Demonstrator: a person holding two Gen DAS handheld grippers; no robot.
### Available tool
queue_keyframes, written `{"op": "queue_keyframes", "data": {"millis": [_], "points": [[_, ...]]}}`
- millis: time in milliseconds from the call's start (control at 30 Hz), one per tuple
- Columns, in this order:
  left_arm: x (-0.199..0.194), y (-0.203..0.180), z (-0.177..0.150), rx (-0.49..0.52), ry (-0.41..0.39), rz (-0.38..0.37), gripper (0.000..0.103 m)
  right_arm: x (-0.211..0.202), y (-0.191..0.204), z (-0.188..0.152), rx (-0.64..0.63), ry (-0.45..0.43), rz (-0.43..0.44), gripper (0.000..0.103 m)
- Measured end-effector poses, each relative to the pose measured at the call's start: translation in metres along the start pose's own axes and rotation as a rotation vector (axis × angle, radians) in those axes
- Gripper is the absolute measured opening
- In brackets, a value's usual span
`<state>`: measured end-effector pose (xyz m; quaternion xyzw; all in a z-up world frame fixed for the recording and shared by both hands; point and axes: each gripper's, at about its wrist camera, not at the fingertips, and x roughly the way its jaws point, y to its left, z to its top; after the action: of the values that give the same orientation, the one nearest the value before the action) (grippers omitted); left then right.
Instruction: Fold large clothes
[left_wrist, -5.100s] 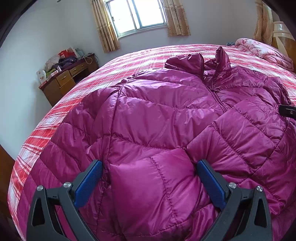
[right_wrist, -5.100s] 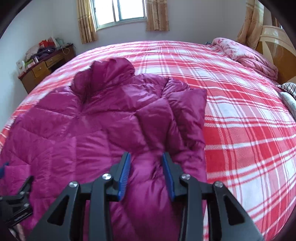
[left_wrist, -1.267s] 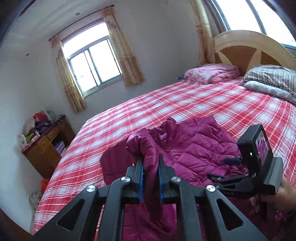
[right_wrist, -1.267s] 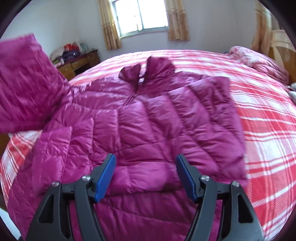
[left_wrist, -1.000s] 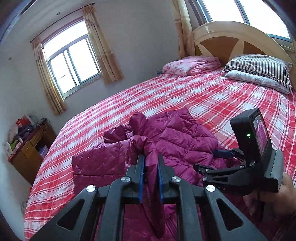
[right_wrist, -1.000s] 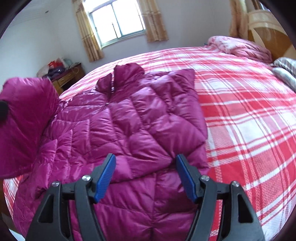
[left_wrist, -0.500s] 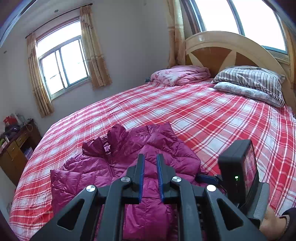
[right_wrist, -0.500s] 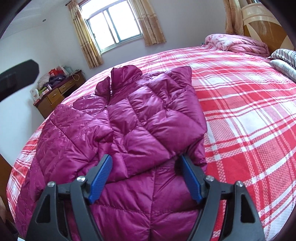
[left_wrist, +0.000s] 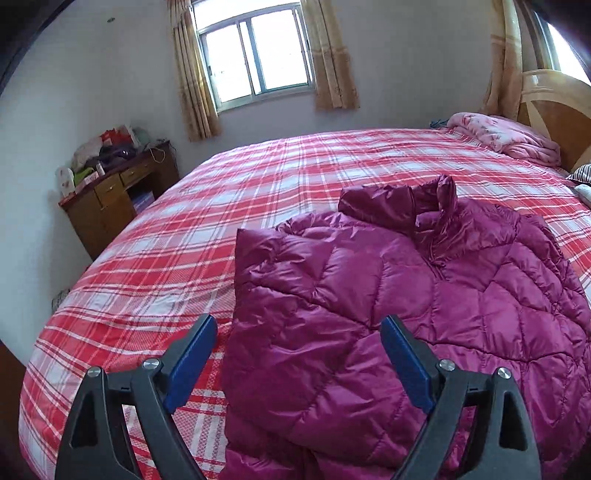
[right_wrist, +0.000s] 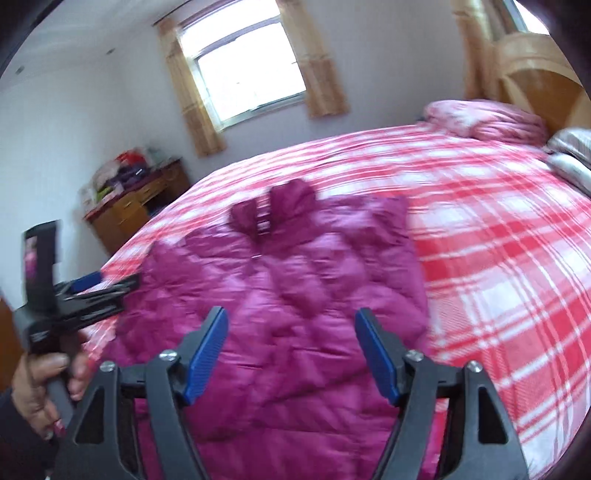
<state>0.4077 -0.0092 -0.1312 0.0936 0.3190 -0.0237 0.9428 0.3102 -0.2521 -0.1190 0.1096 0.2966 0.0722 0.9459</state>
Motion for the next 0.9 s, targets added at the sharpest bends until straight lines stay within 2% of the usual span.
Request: {"op": "queue_keyframes", "data": {"millis": [133, 200, 267, 433, 600, 700, 800, 900], "points": [[0.019, -0.017, -0.013, 0.04, 0.057, -0.035, 0.09, 0.031, 0.029, -0.003, -0.104, 0.099, 0.001, 0.057], [0.025, -0.029, -0.02, 0.076, 0.068, -0.029, 0.09, 0.045, 0.029, -0.013, -0.115, 0.16, -0.01, 0.049], [0.026, -0.036, -0.026, 0.107, 0.058, -0.026, 0.09, 0.053, 0.023, -0.027, -0.119, 0.197, -0.03, 0.047], [0.02, -0.035, -0.023, 0.107, 0.053, -0.048, 0.09, 0.053, 0.006, -0.046, -0.101, 0.209, -0.027, 0.047], [0.004, -0.023, -0.003, 0.044, -0.019, -0.058, 0.091, 0.048, 0.005, -0.056, -0.112, 0.181, -0.044, 0.046], [0.025, -0.031, 0.005, 0.059, 0.035, -0.07, 0.091, 0.042, 0.01, -0.059, -0.124, 0.166, -0.065, 0.046], [0.059, -0.036, 0.001, 0.069, 0.151, -0.055, 0.091, 0.037, 0.01, -0.064, -0.122, 0.156, -0.068, 0.046], [0.065, -0.039, 0.0, 0.072, 0.163, -0.053, 0.093, 0.037, 0.012, -0.066, -0.13, 0.157, -0.076, 0.046]]}}
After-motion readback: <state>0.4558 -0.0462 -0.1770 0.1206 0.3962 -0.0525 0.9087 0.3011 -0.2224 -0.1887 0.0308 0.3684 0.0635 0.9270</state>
